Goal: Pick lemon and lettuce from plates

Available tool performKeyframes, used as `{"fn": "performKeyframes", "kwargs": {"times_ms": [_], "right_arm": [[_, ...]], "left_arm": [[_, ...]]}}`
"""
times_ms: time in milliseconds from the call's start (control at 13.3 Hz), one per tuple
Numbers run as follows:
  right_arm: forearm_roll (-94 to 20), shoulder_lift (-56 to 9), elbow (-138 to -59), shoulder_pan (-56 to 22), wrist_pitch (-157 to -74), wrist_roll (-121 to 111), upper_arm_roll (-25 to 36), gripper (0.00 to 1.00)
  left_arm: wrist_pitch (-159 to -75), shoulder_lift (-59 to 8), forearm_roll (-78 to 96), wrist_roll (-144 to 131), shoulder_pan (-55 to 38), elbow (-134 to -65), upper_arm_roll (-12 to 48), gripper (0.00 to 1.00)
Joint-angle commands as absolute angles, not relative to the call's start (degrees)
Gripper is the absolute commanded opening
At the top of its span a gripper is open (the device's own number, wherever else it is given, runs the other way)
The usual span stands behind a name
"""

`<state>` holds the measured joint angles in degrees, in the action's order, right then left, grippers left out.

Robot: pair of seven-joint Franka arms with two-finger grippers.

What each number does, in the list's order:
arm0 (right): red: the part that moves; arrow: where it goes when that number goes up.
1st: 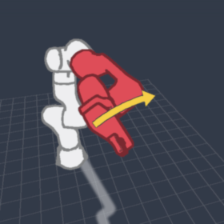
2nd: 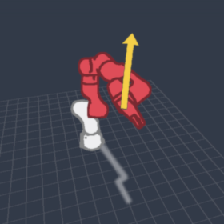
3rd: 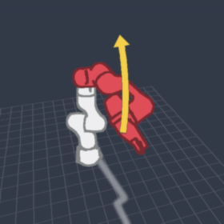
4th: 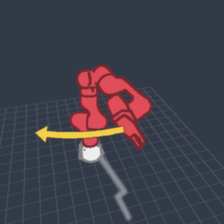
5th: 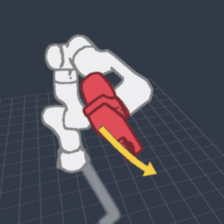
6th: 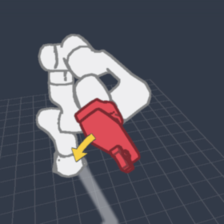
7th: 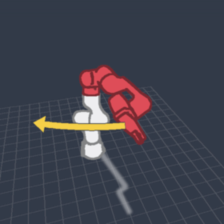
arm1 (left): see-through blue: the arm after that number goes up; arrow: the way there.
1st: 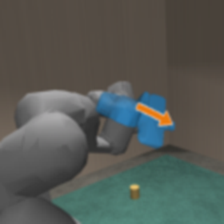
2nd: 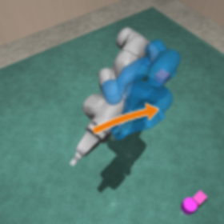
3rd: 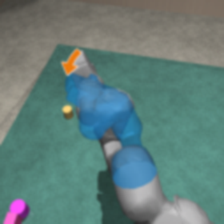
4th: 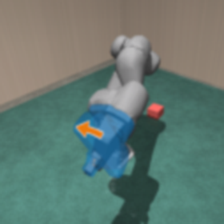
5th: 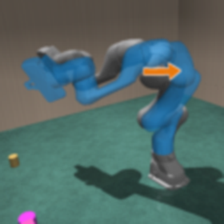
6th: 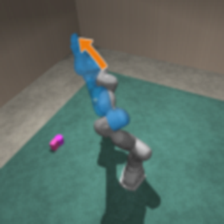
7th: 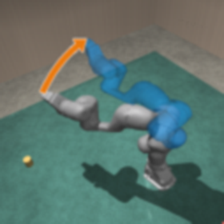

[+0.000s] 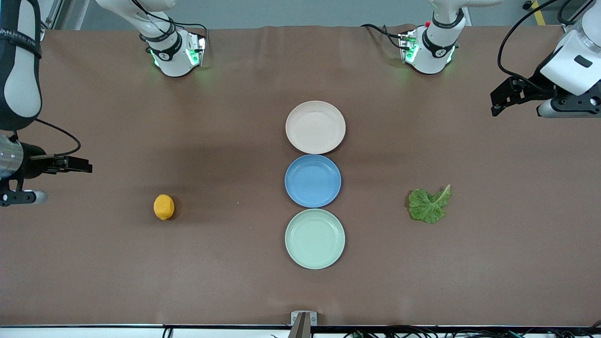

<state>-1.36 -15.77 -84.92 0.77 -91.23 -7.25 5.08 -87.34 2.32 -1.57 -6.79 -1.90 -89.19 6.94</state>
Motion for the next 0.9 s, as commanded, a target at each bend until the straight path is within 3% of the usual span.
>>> {"fn": "performKeyframes", "kwargs": {"times_ms": [0, 827], "right_arm": [[-1.23, -5.65, -98.06, 1.14, -98.33, -7.65, 4.4, 1.0], [1.05, 1.14, -99.58, 0.35, -95.54, -7.73, 4.31, 1.0]], "left_arm": [[-87.54, 2.99, 1.39, -5.8, -1.41, -90.26, 6.33, 1.0], [-88.33, 3.51, 1.49, -5.89, -1.58, -90.09, 6.77, 1.0]]}}
